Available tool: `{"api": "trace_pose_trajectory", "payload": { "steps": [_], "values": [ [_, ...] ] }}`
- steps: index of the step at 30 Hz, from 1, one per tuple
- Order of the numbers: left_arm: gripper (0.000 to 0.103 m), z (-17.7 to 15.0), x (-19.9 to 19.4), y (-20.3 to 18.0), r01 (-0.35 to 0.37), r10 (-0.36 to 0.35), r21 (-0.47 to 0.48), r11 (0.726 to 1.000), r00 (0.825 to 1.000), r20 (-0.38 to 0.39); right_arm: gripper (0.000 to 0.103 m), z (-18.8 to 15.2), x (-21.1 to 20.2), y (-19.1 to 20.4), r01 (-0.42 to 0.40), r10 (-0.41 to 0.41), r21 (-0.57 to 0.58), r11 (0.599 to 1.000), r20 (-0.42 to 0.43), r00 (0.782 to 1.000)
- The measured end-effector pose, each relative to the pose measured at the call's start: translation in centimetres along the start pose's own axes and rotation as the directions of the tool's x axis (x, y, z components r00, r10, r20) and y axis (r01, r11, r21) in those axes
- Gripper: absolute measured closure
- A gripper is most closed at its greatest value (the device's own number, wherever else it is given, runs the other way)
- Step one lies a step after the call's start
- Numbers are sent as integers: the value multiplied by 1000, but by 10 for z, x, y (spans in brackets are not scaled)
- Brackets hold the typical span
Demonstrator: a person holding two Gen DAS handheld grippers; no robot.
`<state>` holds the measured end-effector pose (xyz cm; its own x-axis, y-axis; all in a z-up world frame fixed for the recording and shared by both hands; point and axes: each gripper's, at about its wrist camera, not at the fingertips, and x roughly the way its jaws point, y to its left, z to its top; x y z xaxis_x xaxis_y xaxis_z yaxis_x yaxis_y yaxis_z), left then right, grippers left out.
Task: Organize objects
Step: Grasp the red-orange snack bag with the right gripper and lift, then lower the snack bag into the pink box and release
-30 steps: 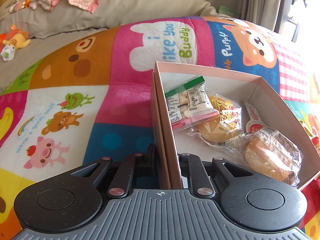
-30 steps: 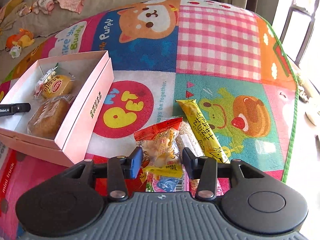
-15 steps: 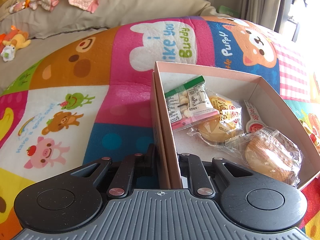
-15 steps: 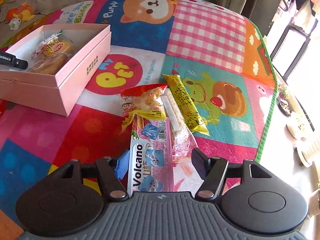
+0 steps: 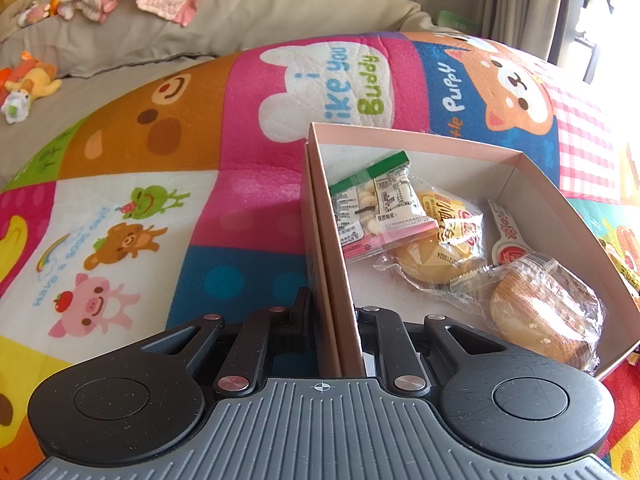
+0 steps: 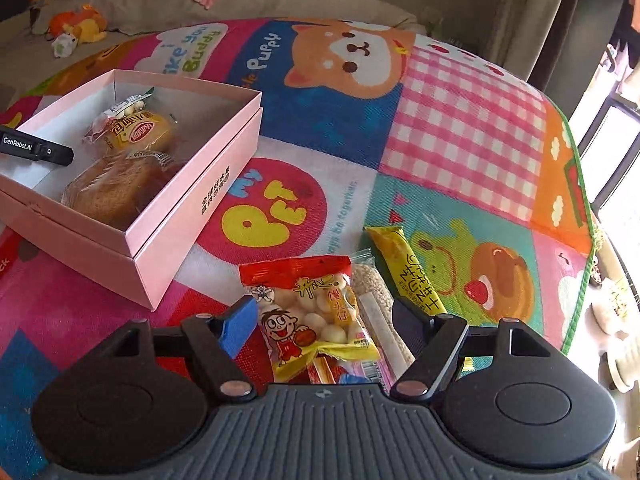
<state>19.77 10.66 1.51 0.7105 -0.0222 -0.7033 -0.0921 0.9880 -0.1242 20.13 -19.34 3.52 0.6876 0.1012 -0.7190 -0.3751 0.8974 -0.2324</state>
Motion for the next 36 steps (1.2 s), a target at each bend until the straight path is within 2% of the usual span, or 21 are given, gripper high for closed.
{"api": "trace_pose_trajectory", "payload": {
  "steps": [3, 6, 12, 18, 23, 27, 31, 36],
  "values": [
    [88, 0, 0, 0, -1, 1, 1, 1000, 1000, 0, 30, 5, 11, 3, -49, 49, 29, 998, -26, 998],
    [88, 0, 0, 0, -2, 2, 1, 1000, 1000, 0, 44, 1, 10, 16, -67, 67, 5, 998, -45, 997],
    [88, 0, 0, 0, -3, 3, 2, 1000, 1000, 0, 45, -9, -9, 37, -124, 124, 0, 992, -77, 989],
    [88, 0, 0, 0, -3, 3, 3, 1000, 1000, 0, 40, -17, -20, 47, -147, 148, 8, 989, -87, 985],
    [88, 0, 0, 0, -2, 2, 2, 1000, 1000, 0, 39, -17, -12, 38, -181, 185, 48, 982, -76, 980],
    [88, 0, 0, 0, -2, 2, 2, 1000, 1000, 0, 49, -15, -15, 32, -179, 184, 61, 982, -92, 979],
    [88, 0, 0, 0, -3, 3, 2, 1000, 1000, 0, 51, -12, -33, 22, -151, 156, 64, 986, -81, 984],
    [88, 0, 1, 0, -1, 1, 1, 1000, 1000, -1, 51, 10, -67, 7, -174, 176, 88, 981, -8, 984]
  ]
}}
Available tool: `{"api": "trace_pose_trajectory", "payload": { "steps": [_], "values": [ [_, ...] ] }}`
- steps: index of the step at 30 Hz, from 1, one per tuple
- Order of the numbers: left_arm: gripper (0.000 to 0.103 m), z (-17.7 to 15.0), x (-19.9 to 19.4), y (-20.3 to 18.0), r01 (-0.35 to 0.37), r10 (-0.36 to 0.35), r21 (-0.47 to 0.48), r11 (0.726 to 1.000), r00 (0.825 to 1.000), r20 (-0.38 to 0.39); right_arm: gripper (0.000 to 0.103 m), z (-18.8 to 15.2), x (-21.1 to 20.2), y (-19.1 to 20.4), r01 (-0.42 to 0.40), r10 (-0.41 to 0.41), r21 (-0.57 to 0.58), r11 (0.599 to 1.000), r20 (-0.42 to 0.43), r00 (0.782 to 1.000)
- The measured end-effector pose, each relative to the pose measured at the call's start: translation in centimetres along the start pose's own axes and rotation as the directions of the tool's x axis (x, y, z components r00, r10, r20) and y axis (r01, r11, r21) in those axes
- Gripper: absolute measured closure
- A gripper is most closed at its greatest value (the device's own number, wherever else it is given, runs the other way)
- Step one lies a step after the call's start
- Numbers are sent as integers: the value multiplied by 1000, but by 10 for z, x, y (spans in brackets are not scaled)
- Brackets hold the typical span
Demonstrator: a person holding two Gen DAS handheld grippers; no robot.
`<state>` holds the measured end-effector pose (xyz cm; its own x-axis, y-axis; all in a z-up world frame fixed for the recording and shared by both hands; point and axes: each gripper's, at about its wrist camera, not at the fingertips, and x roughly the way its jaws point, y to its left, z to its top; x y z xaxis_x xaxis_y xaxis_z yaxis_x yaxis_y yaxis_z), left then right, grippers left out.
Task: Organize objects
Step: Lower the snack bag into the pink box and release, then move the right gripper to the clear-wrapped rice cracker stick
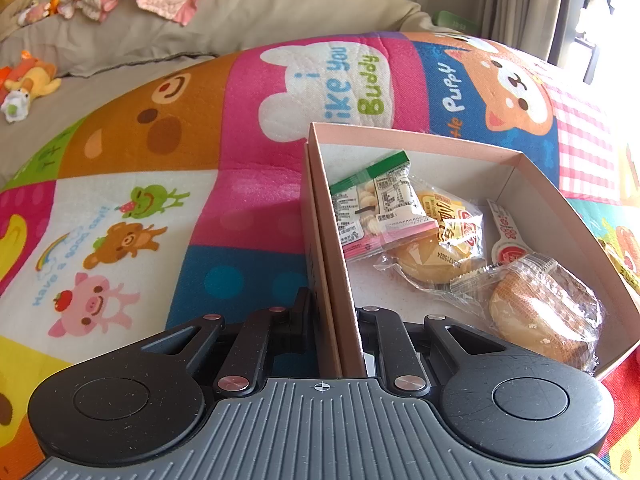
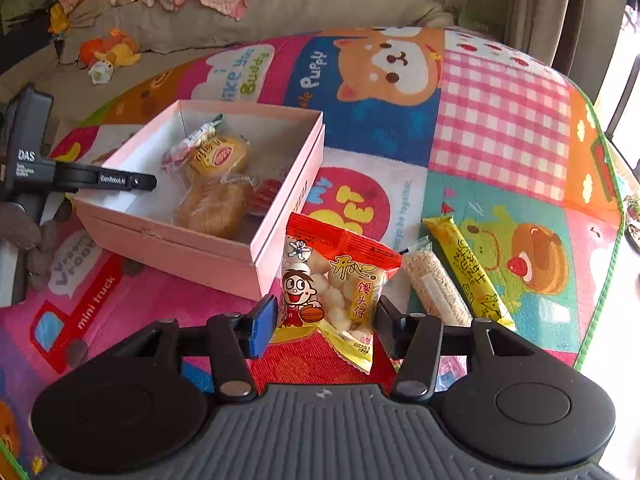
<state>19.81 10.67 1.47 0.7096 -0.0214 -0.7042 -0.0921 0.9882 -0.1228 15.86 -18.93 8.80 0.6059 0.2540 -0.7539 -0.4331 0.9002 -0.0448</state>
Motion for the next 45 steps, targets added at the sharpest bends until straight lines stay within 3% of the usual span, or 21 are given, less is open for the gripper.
{"api": "trace_pose_trajectory", "payload": {
  "steps": [10, 17, 25, 30, 33, 39, 45],
  "values": [
    [88, 0, 0, 0, 0, 0, 0, 1000, 1000, 0, 51, 68, -5, 19, -92, 96, -47, 995, 73, 993],
    [87, -1, 0, -1, 2, -2, -2, 1000, 1000, -1, 51, 103, 37, 45, -243, 243, -4, 970, 1, 970],
    [87, -1, 0, -2, 3, -3, -3, 1000, 1000, -1, 51, 110, 82, 65, -274, 277, 49, 961, -79, 958],
    [87, -1, 0, -2, 3, -3, -4, 1000, 1000, -1, 47, 110, 94, 79, -348, 354, 71, 935, -103, 930],
    [87, -1, 0, -2, 3, -3, -4, 1000, 1000, -1, 35, 109, 95, 87, -349, 354, 66, 935, -100, 930],
    [87, -1, 0, -1, 3, -3, -3, 1000, 1000, -1, 34, 105, 81, 69, -315, 319, 73, 946, -63, 946],
    [87, -1, 0, -1, 3, -3, -4, 1000, 1000, -1, 30, 81, 58, 16, -209, 213, 118, 971, -19, 977]
  ]
}}
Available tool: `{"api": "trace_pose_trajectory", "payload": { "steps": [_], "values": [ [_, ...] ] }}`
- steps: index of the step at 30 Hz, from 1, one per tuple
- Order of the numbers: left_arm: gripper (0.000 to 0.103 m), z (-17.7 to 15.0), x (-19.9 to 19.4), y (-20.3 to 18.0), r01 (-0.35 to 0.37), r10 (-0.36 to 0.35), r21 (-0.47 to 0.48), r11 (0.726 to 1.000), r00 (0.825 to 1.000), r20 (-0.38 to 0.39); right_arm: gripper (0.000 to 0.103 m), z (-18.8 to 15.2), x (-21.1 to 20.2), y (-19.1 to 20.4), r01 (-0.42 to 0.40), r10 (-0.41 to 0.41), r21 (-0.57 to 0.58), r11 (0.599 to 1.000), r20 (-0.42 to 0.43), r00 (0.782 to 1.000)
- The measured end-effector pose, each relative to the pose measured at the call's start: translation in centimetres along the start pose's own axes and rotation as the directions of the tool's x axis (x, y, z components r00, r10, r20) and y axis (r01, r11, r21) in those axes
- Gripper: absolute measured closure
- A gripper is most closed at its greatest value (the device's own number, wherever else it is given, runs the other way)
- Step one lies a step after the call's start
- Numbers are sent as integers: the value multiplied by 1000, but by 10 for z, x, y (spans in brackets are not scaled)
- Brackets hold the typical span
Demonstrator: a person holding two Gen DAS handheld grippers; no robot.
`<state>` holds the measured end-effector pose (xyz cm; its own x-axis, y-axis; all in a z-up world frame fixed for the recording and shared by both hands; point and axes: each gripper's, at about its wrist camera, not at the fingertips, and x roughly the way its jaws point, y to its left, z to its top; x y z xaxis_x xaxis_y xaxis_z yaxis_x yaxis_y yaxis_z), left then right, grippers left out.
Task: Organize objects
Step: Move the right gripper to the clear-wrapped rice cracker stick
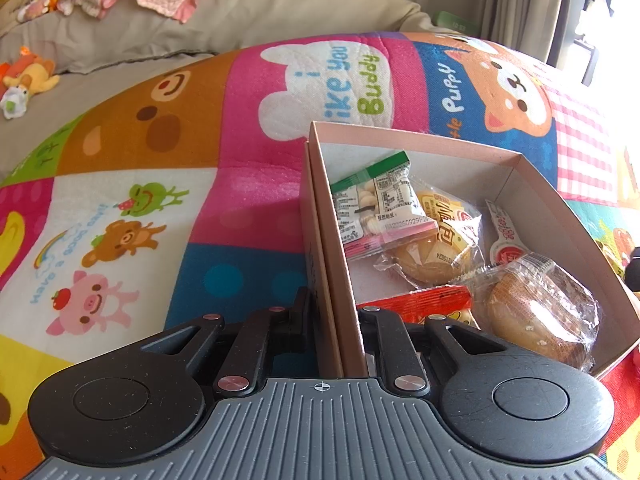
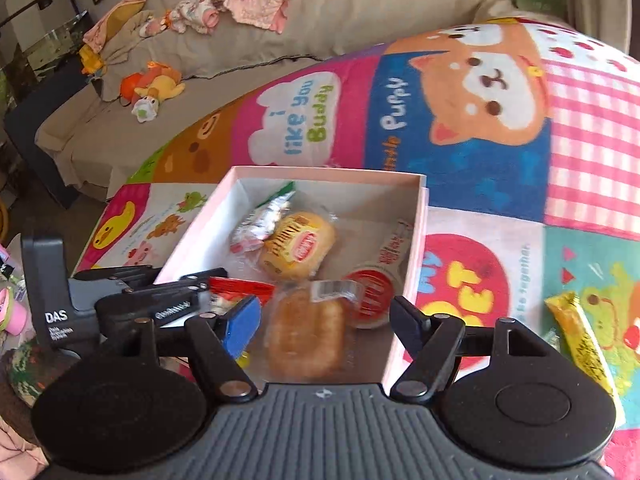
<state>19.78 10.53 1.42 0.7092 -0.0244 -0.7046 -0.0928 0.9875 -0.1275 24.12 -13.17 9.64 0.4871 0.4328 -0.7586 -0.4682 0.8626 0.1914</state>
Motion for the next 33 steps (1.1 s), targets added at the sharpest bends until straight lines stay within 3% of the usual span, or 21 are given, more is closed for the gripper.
{"api": "trace_pose_trajectory", "payload": {
  "steps": [6, 10, 15, 23, 29, 33],
  "values": [
    [87, 0, 0, 0, -1, 1, 1, 1000, 1000, 0, 27, -34, -35, -78, 134, -140, 157, 979, 29, 990],
    [87, -1, -1, -1, -3, 3, 3, 1000, 1000, 1, 26, -63, -54, -124, 236, -249, 246, 940, 21, 968],
    [87, -2, -1, -2, -4, 4, 5, 1000, 1000, 2, 26, -101, -62, -161, 253, -263, 365, 896, -24, 965],
    [87, -2, -1, -2, -4, 4, 5, 1000, 1000, 2, 26, -123, -59, -157, 168, -171, 453, 875, -34, 985],
    [87, -2, -1, -2, -3, 3, 4, 1000, 1000, 2, 21, -116, -53, -121, 73, -67, 410, 909, -29, 997],
    [87, -1, -1, -2, -3, 3, 4, 1000, 1000, 1, 21, -107, -51, -96, 70, -69, 326, 943, -14, 998]
  ]
}}
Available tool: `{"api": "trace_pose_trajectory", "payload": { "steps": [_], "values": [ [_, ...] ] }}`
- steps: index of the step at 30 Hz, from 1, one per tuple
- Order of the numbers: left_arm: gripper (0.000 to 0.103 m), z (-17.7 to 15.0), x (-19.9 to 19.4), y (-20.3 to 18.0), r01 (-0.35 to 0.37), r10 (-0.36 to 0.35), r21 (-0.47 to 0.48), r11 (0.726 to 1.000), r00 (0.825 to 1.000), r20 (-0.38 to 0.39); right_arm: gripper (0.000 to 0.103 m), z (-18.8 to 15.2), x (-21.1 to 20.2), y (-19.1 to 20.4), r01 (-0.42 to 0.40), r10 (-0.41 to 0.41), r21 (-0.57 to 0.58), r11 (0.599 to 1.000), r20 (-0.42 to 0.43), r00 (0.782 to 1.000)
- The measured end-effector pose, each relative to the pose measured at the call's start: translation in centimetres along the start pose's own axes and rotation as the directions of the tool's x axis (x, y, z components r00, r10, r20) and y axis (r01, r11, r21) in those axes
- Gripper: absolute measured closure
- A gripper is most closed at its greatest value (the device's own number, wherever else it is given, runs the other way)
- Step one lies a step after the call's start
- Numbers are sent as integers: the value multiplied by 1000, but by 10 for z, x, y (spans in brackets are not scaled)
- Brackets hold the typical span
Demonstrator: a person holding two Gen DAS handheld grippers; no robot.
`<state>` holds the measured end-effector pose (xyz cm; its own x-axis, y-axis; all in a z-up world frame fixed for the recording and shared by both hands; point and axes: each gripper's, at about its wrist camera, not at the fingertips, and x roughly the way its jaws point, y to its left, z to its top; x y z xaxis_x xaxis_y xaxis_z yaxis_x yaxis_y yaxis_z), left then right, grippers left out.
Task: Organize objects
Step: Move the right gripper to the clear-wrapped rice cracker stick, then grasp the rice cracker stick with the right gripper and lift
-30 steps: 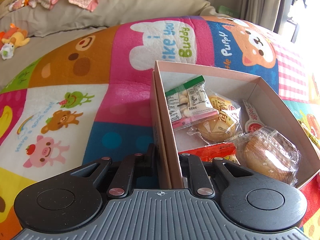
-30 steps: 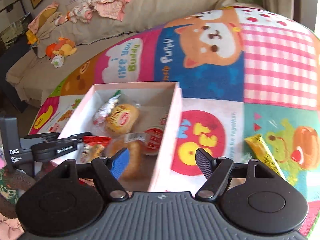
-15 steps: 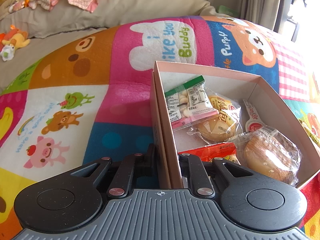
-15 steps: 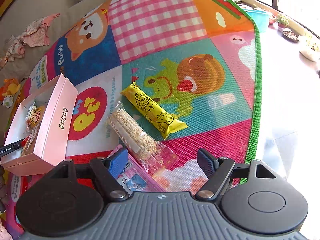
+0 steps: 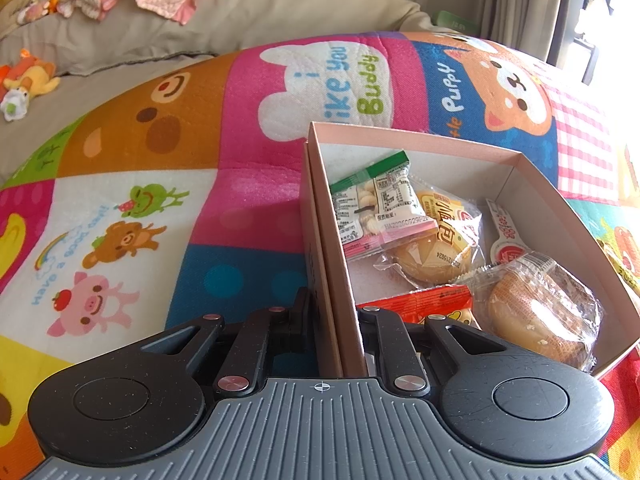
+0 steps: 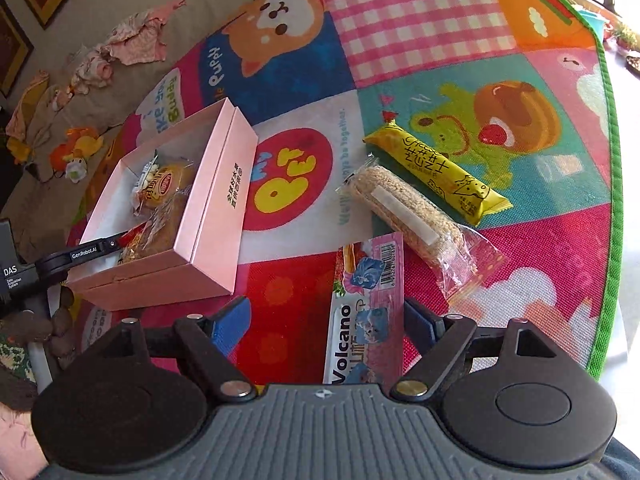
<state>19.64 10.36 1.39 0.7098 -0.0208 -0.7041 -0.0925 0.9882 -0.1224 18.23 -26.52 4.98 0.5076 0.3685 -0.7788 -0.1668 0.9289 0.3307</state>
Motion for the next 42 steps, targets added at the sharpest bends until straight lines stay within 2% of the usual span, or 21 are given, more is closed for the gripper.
{"api": "trace_pose_trajectory", "payload": {
  "steps": [6, 9, 12, 16, 18, 23, 26, 31, 35, 37, 39, 42],
  "values": [
    [87, 0, 0, 0, -1, 1, 1, 1000, 1000, 0, 21, 7, -5, -1, 83, -81, -34, 996, 49, 996],
    [87, 0, 0, 0, 0, 0, 0, 1000, 1000, 0, 20, 1, -5, -1, 102, -100, -64, 993, 42, 994],
    [87, 0, 0, 0, 0, 0, 0, 1000, 1000, 0, 20, -9, -5, 5, 94, -91, -96, 991, 39, 995],
    [87, 0, 0, 0, 0, 0, 0, 1000, 1000, 0, 20, -9, -4, 13, 5, -3, -87, 996, 22, 1000],
    [87, 0, 0, 0, 0, 0, -1, 1000, 1000, 0, 20, -5, -4, 18, -11, 13, -90, 996, 30, 999],
    [87, 0, 0, -1, 0, 0, 0, 1000, 1000, 0, 21, 10, -8, 27, 146, -115, -190, 971, 163, 980],
    [87, 0, 0, -1, 0, 0, 0, 1000, 1000, 0, 22, 20, 3, 24, 232, -190, -230, 945, 192, 963],
    [87, 0, 0, 0, 1, -1, 0, 1000, 1000, 0, 44, 29, 28, 7, 269, -241, -209, 940, 149, 959],
    [87, 0, 0, 0, 0, 0, 0, 1000, 1000, 0, 47, 27, 36, -2, 286, -263, -192, 939, 137, 955],
    [87, 0, 0, 0, -1, 1, 0, 1000, 1000, 0, 60, 25, 33, -8, 294, -275, -169, 941, 123, 953],
    [87, 0, 0, 0, 0, 0, -1, 1000, 1000, 0, 67, 21, 29, -14, 305, -290, -157, 940, 111, 951],
    [87, 0, 0, 0, -1, 1, 0, 1000, 1000, 0, 67, 8, 18, -22, 302, -291, -129, 945, 95, 952]
  ]
}}
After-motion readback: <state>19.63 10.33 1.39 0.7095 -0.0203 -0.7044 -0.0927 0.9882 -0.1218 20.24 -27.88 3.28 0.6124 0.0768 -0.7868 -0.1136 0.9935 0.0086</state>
